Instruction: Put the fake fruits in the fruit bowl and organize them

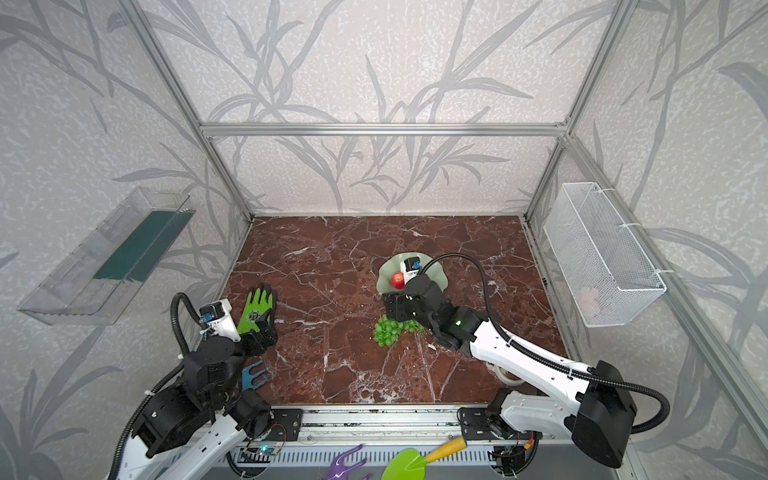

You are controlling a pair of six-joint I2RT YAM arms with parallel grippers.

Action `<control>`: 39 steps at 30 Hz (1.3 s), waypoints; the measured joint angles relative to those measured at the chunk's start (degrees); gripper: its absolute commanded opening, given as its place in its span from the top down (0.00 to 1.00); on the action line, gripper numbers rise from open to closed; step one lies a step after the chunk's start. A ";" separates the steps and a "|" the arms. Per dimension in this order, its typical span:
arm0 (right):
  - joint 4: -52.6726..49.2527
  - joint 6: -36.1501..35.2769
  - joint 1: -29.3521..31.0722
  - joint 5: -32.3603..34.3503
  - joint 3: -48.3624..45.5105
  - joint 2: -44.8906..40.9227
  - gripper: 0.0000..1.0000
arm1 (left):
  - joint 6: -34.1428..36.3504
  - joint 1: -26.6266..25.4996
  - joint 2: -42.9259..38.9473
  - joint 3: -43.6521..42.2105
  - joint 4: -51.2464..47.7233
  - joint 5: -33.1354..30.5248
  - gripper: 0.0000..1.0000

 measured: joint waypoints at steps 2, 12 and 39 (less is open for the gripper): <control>-1.55 3.26 3.15 1.14 -0.66 0.28 0.07 | 0.00 0.00 0.00 0.00 0.00 0.17 0.04; -4.50 20.28 10.67 9.35 -1.27 10.82 0.06 | 0.00 0.00 -0.07 -0.02 0.02 1.05 0.04; -0.13 37.66 9.33 15.06 2.99 26.38 0.03 | 0.00 0.00 -1.79 -0.02 0.00 1.81 0.04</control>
